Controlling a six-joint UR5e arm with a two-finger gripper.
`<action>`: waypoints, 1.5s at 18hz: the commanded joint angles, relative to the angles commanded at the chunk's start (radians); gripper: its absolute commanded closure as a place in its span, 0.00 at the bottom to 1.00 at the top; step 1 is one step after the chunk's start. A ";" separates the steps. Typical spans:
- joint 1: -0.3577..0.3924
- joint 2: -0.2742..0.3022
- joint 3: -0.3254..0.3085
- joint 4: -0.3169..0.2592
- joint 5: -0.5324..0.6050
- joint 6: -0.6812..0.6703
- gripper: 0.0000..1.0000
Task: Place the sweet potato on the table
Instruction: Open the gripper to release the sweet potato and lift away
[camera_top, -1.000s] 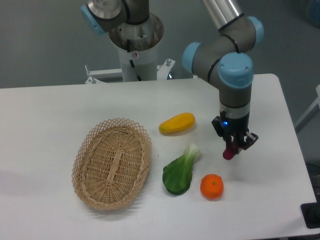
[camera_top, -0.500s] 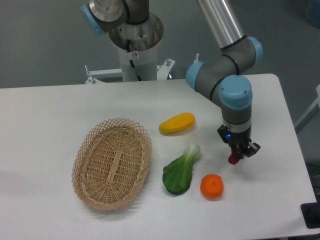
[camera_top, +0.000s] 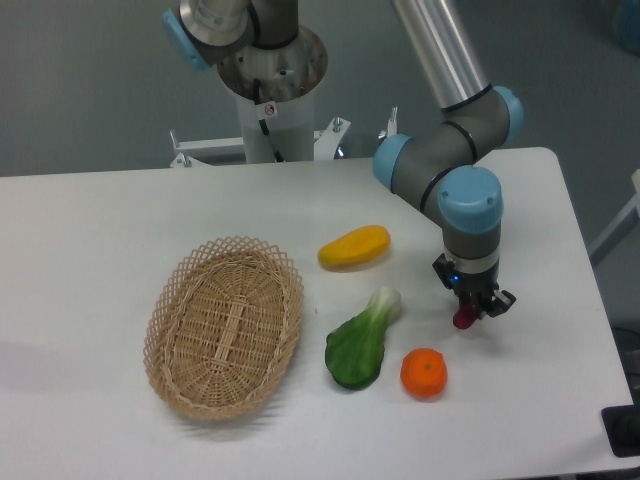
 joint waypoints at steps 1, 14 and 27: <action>-0.002 0.002 0.005 0.000 0.000 -0.002 0.00; -0.005 0.129 0.061 -0.008 0.000 -0.121 0.00; 0.234 0.267 0.221 -0.420 -0.176 0.386 0.00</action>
